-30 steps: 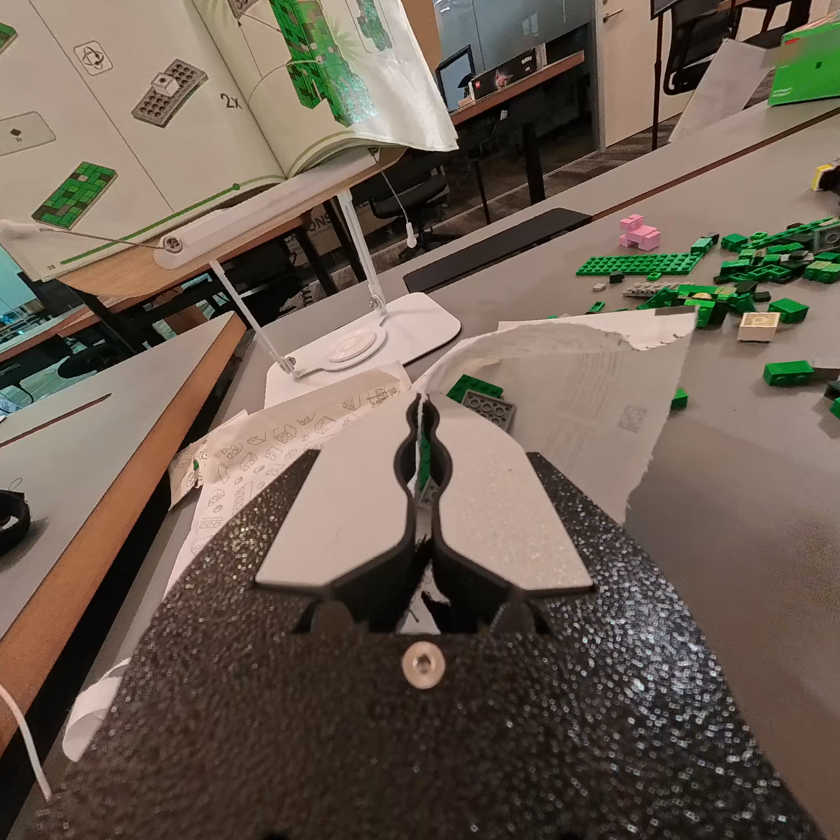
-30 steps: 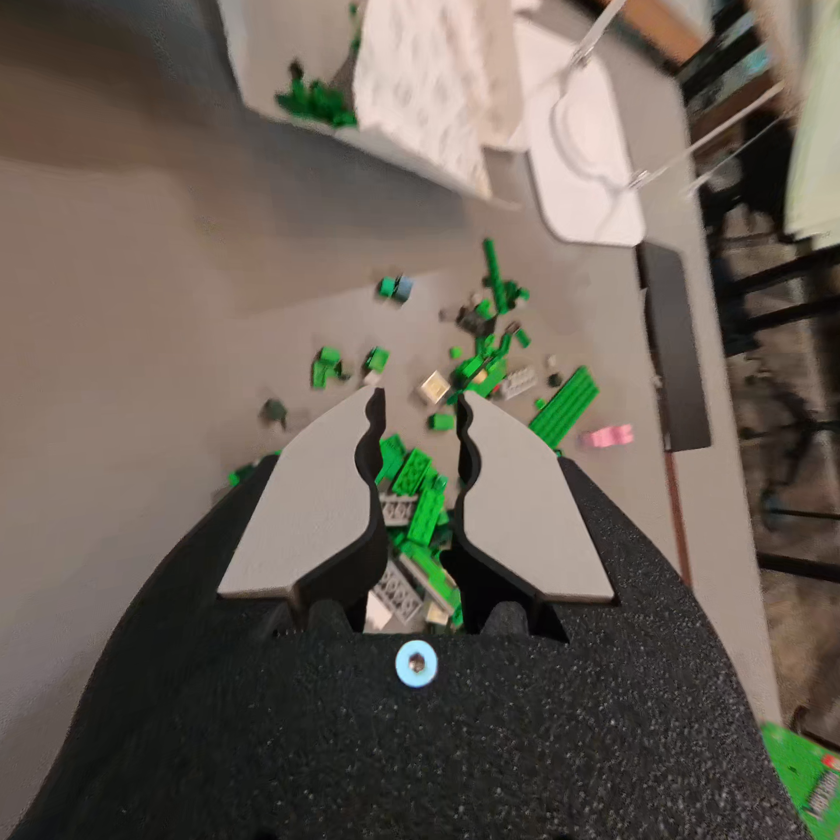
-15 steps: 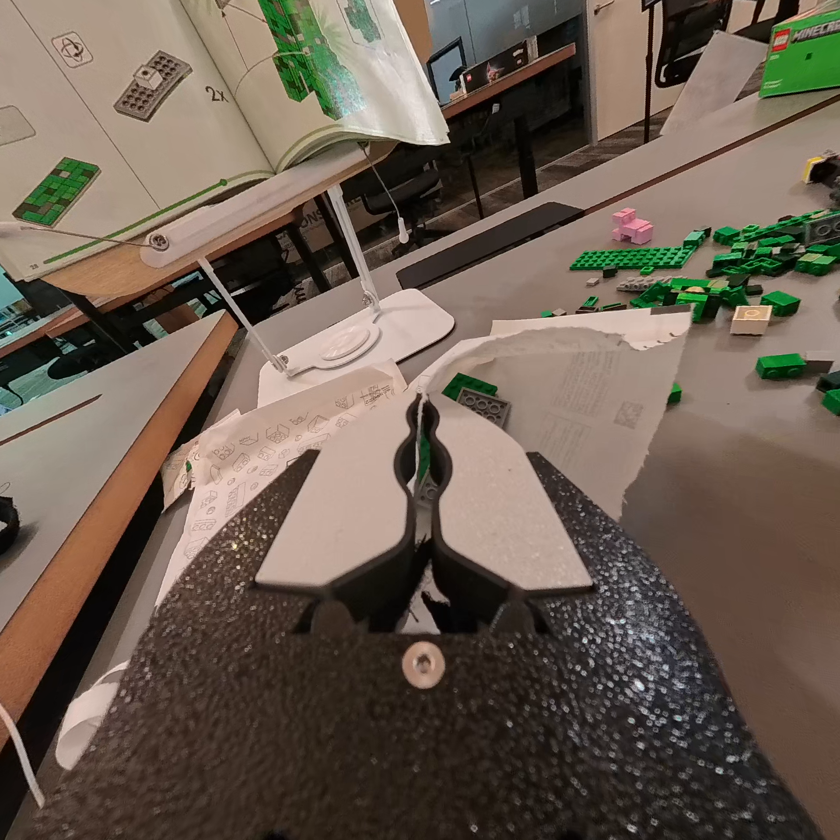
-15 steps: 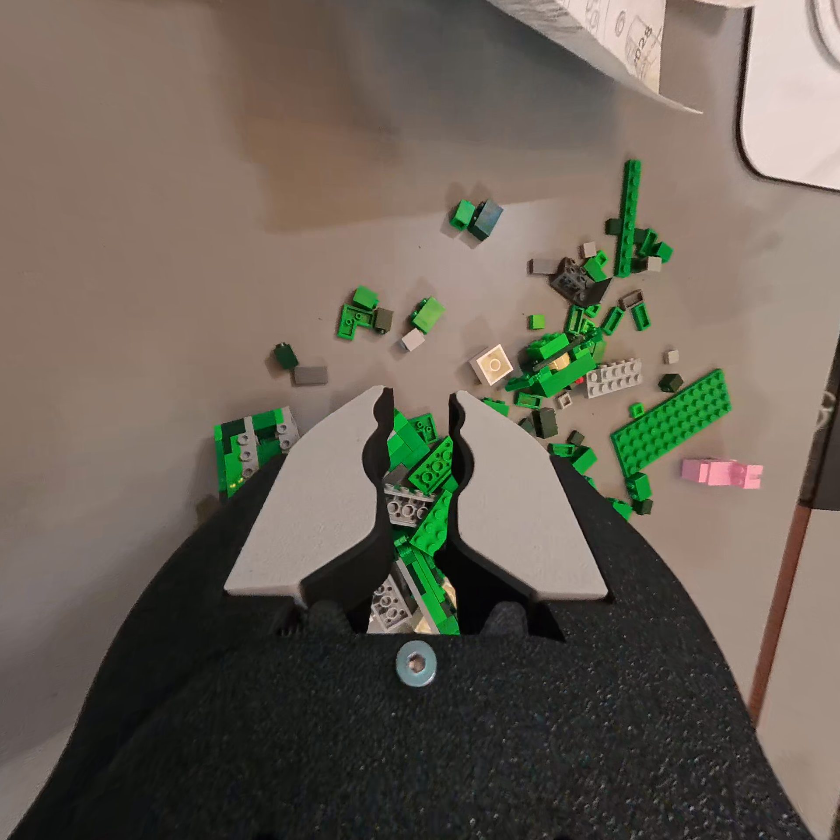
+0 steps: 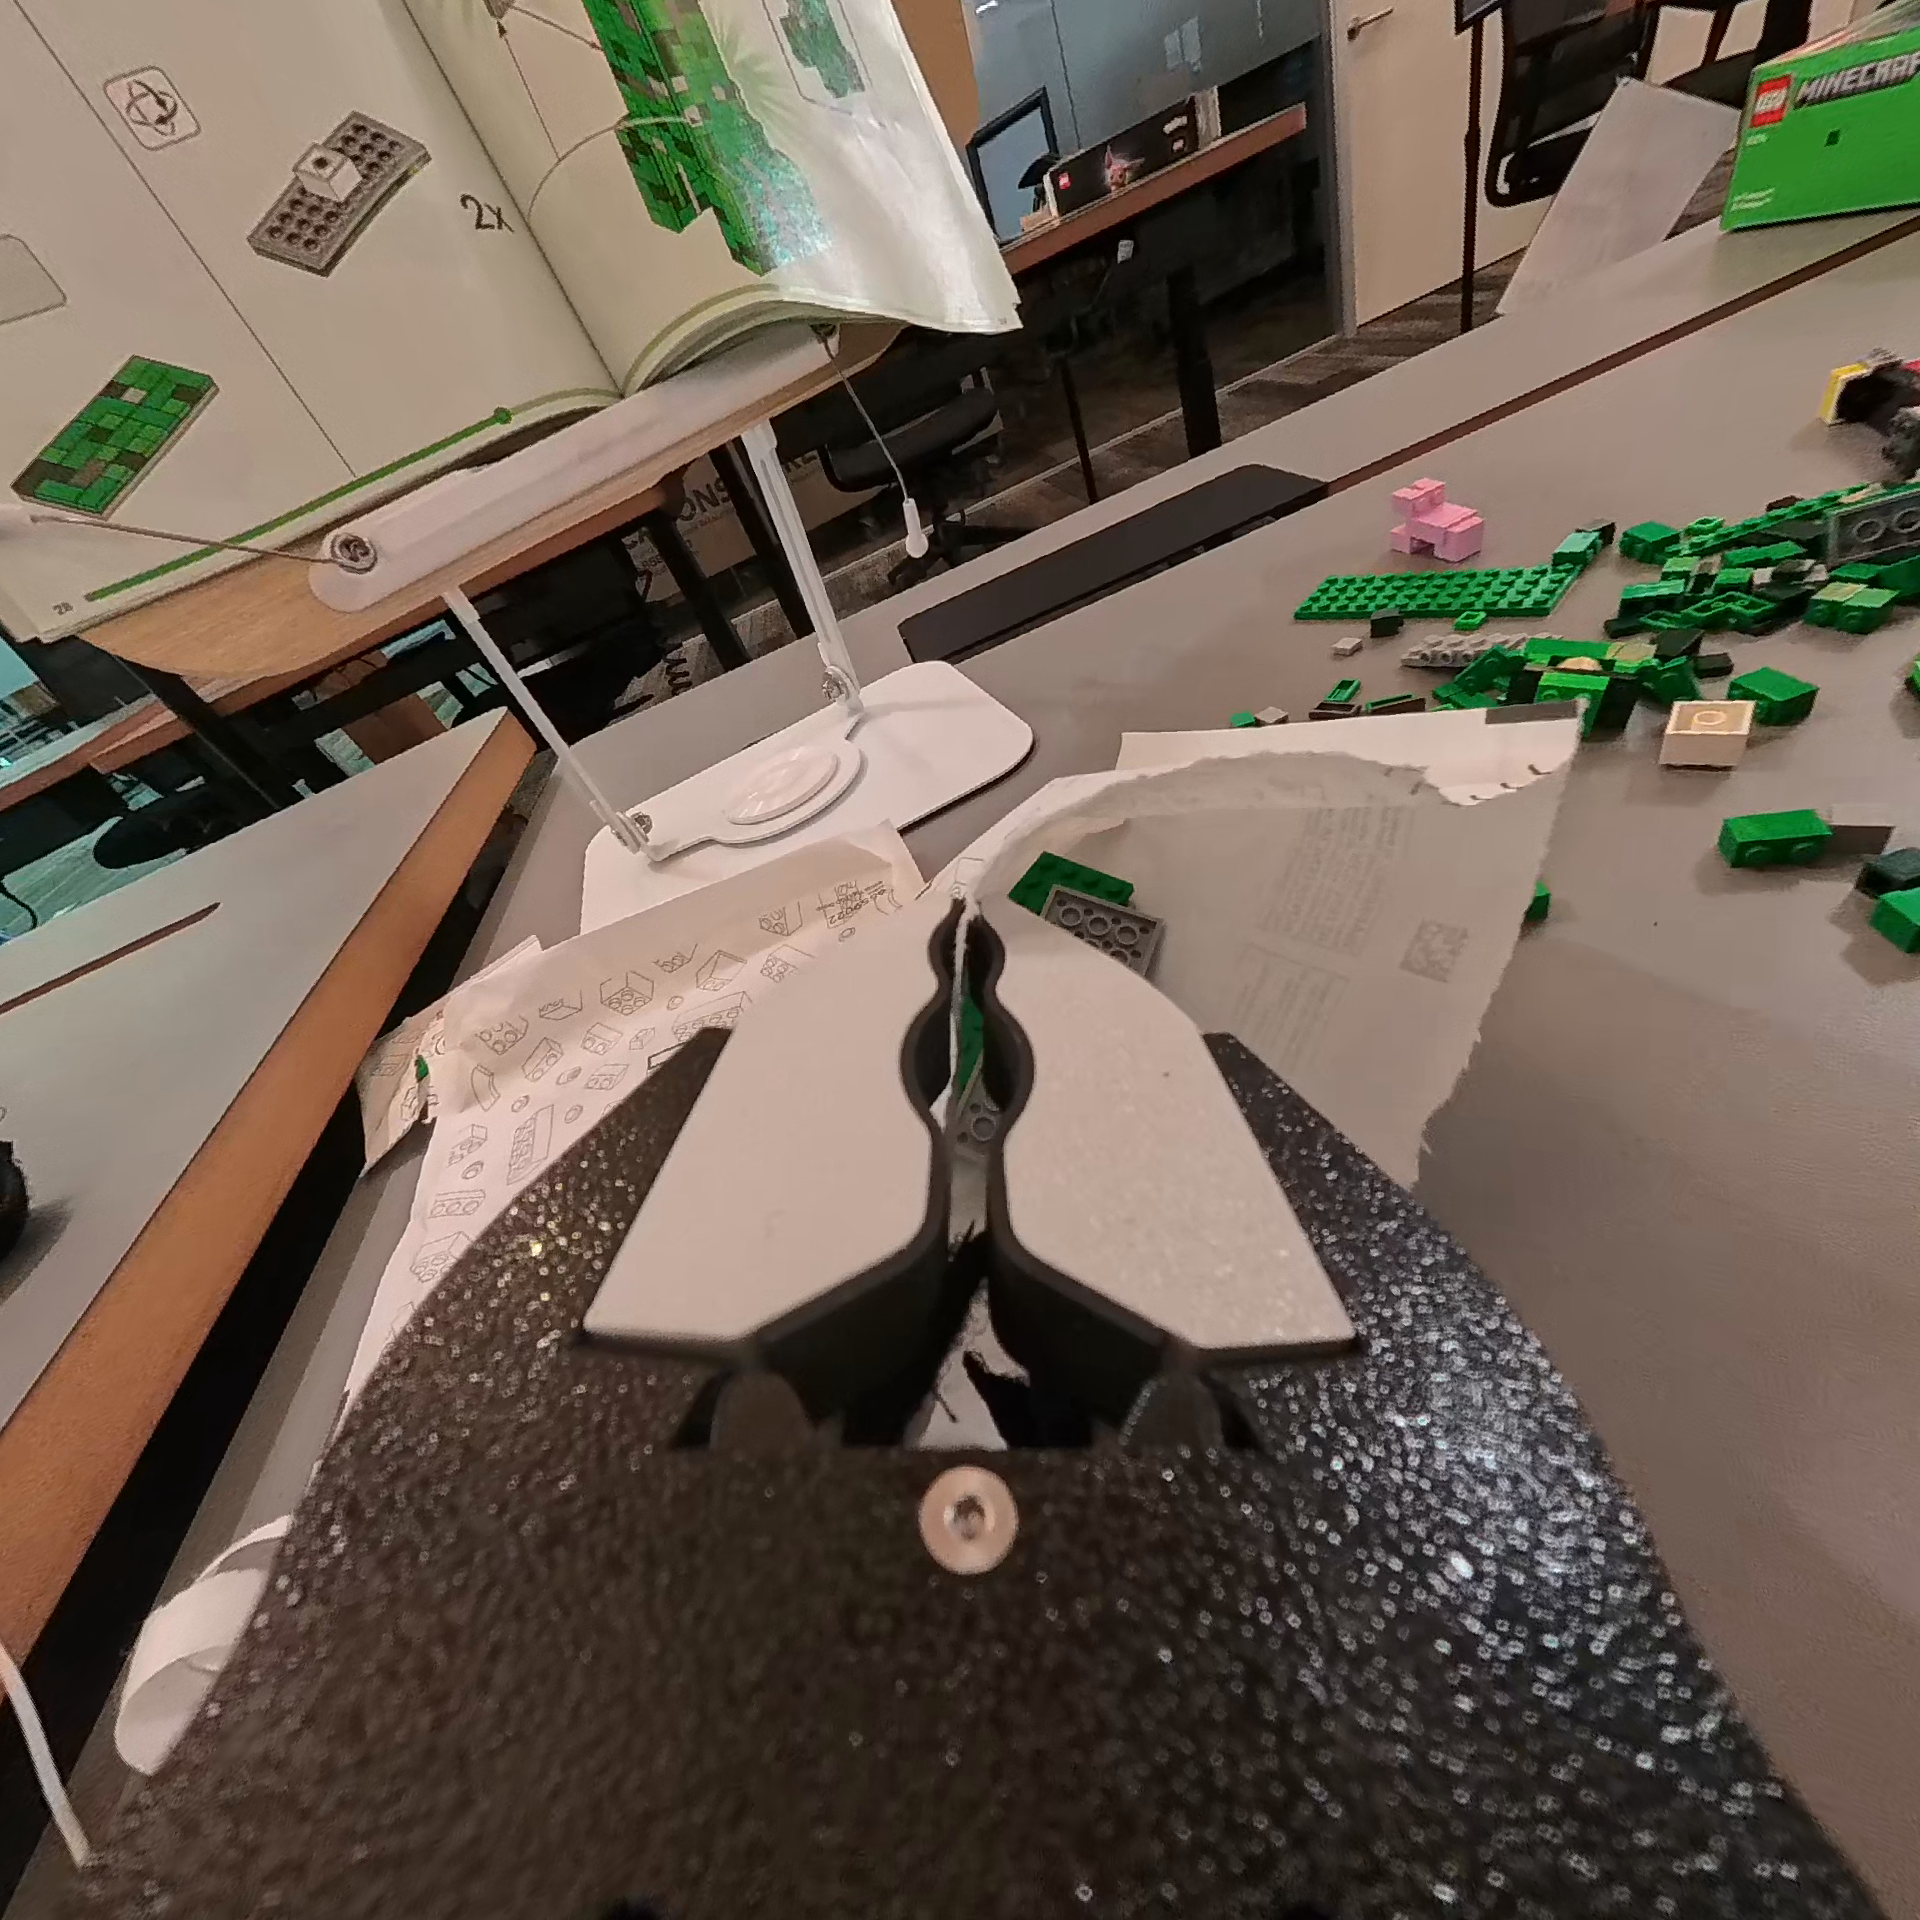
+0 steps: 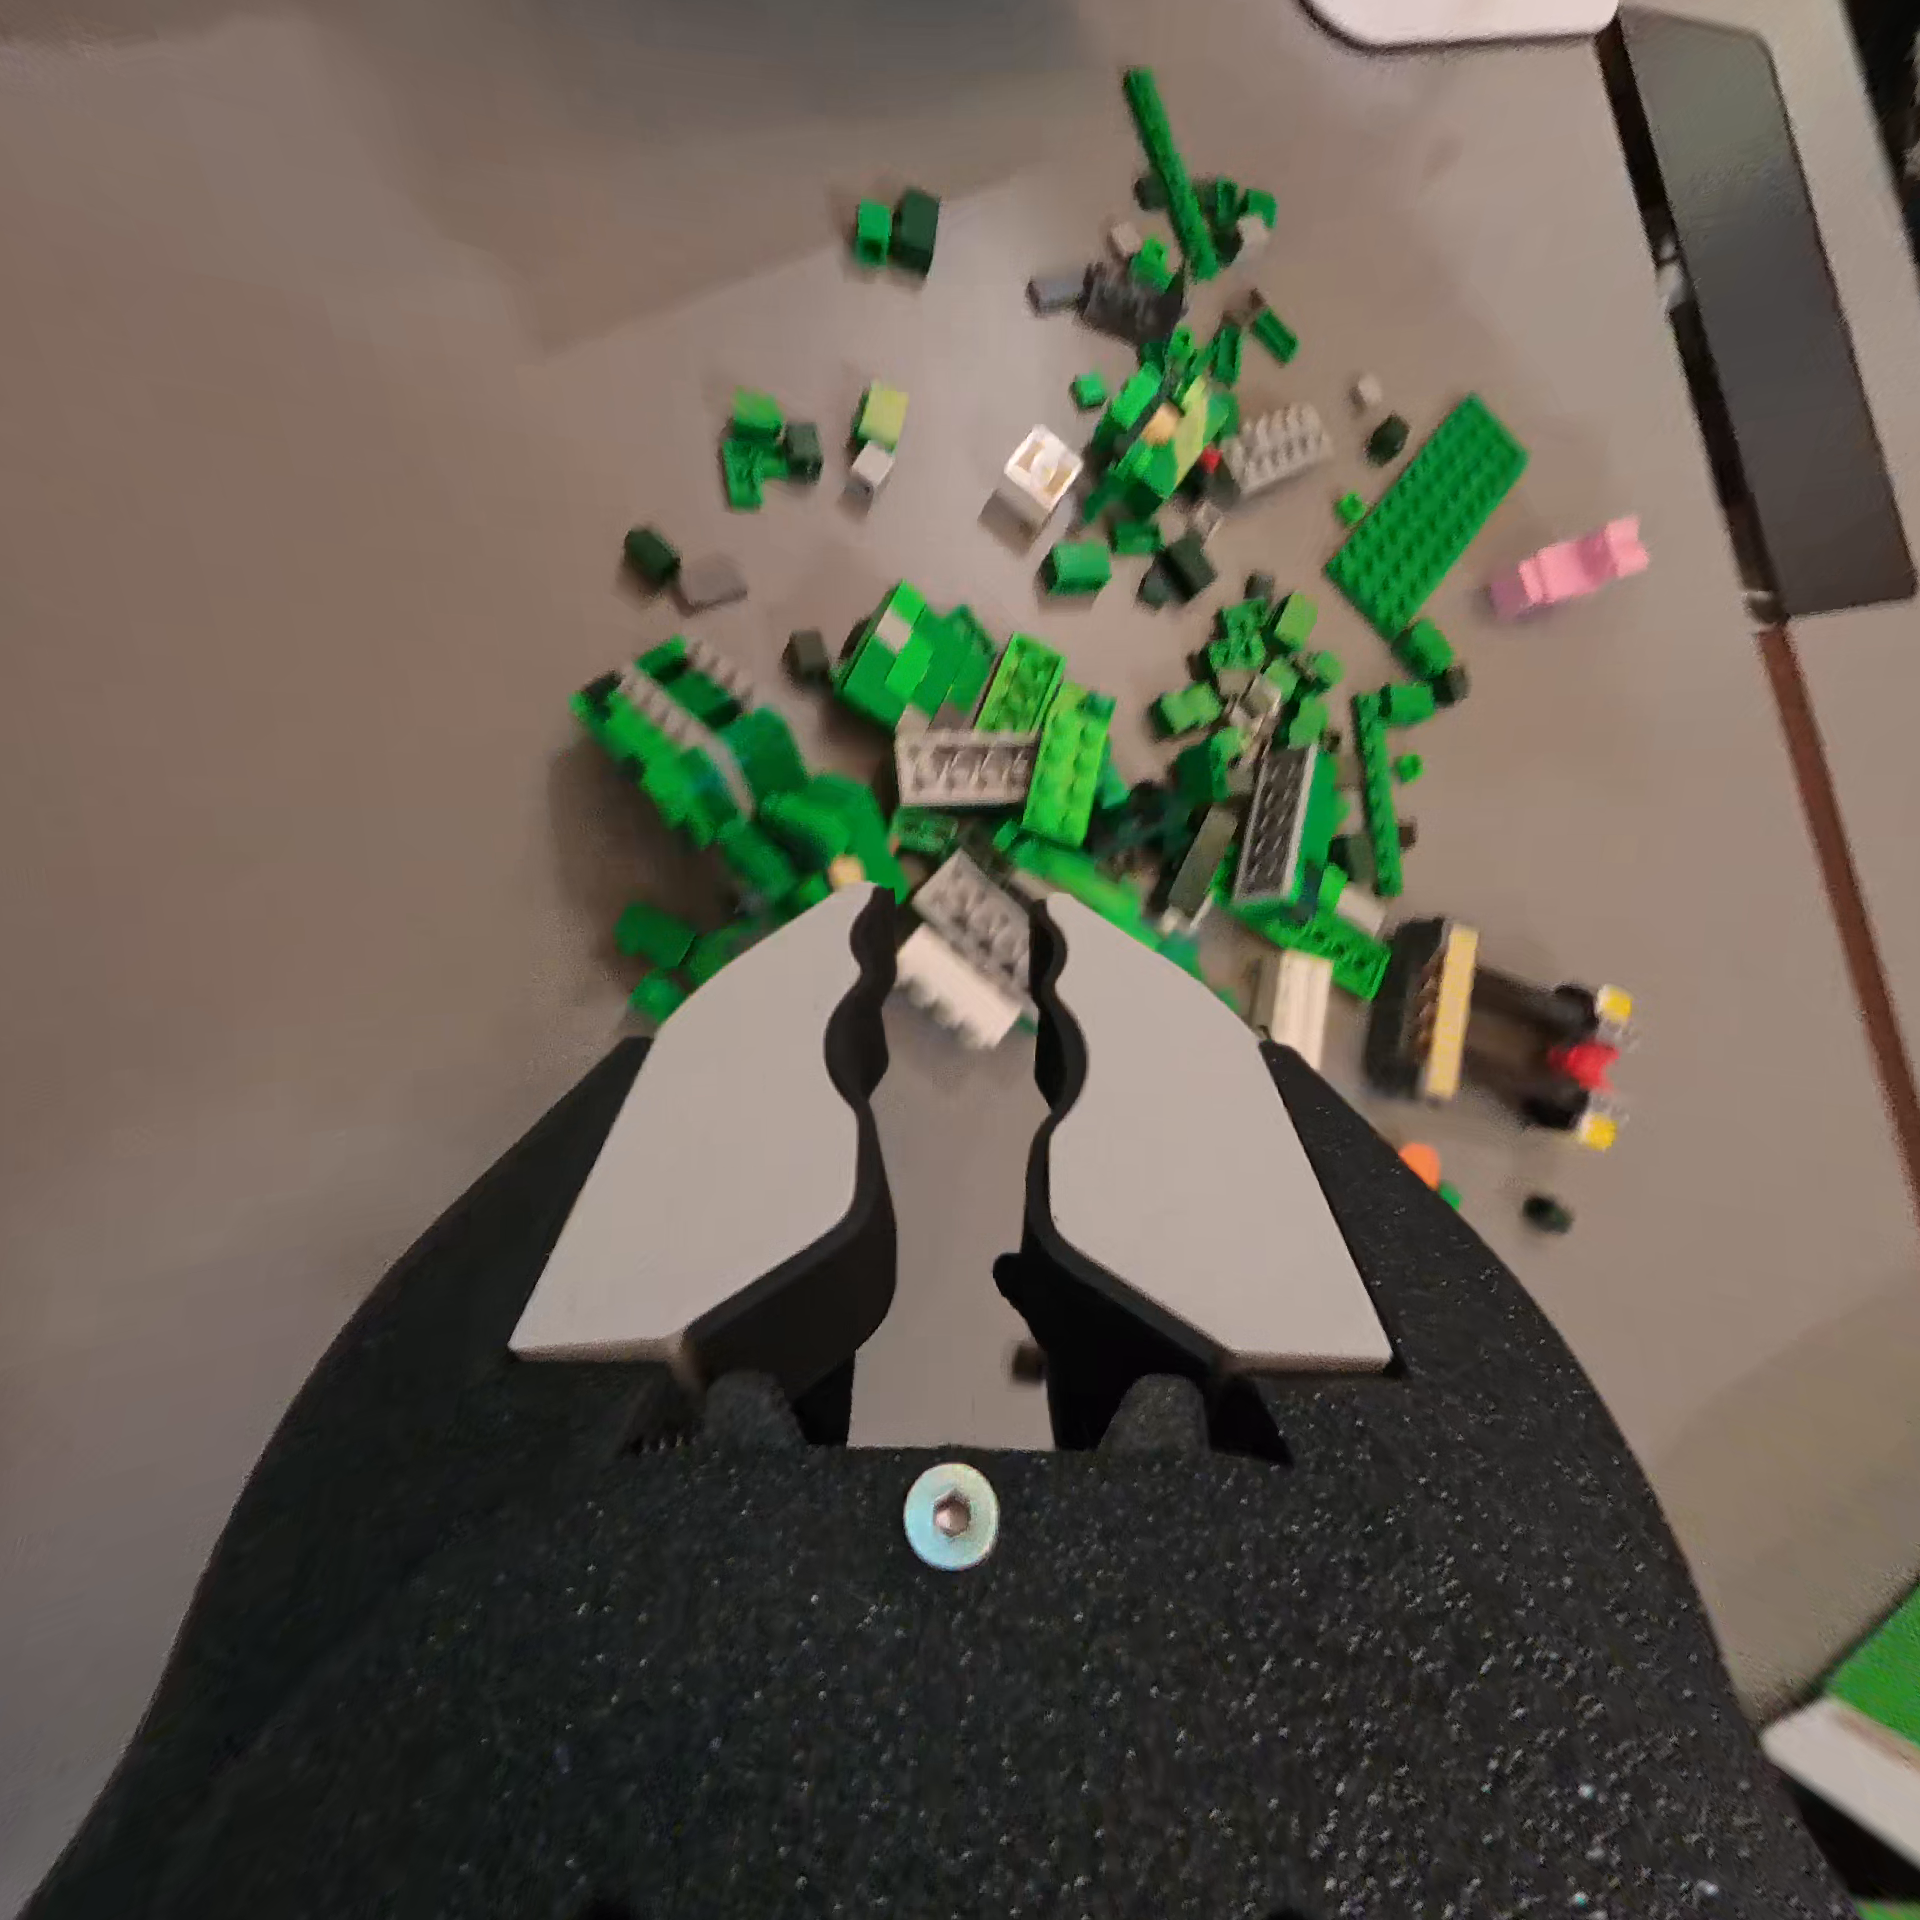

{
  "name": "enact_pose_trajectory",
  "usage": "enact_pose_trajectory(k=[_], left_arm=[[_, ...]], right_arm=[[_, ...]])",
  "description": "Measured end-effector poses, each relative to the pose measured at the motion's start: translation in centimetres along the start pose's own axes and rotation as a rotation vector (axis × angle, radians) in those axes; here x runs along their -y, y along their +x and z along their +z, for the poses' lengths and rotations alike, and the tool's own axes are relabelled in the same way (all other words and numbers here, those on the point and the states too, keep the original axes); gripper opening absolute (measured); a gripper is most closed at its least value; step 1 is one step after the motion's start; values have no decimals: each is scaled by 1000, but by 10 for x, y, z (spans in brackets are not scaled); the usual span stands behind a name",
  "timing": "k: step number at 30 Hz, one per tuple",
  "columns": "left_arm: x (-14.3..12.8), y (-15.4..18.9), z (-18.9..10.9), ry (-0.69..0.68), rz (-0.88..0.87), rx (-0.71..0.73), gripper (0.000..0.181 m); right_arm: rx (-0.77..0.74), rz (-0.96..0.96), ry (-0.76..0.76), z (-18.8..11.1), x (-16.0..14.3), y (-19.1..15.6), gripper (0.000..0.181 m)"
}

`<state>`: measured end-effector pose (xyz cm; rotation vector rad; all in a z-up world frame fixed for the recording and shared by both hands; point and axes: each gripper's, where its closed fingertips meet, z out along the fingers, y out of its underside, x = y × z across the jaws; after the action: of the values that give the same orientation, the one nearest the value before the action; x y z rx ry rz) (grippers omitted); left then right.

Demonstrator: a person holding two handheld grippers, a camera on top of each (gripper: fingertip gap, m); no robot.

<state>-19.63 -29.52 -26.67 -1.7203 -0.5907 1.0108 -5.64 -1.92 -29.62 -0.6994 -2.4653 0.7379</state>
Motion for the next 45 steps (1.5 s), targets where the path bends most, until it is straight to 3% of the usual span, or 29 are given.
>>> enact_pose_trajectory(k=[6, 14, 32, 35, 38, 41, 45], left_arm=[[0, 1, 0, -2, 8, 0, 0], [-1, 2, 0, -3, 13, -5, 0], [-2, 4, 1, -9, 22, -15, 0], [-1, 5, 1, -6, 19, -13, 0], [1, 8, 2, -1, 25, -16, 0], [3, 10, 1, 3, 39, -17, 0], [3, 10, 1, 5, 37, -19, 0]], right_arm=[[147, 136, 35, -26, -39, -41, 24], [197, 273, -57, -38, -90, -61, 24], [187, 159, -62, -29, -97, -60, 15], [150, 112, 38, -34, -64, -56, 15], [40, 18, 220, -26, 3, -48, 15], [15, 1, 401, 3, 81, -62, 15], [18, -61, 511, 54, 161, -92, 15]])
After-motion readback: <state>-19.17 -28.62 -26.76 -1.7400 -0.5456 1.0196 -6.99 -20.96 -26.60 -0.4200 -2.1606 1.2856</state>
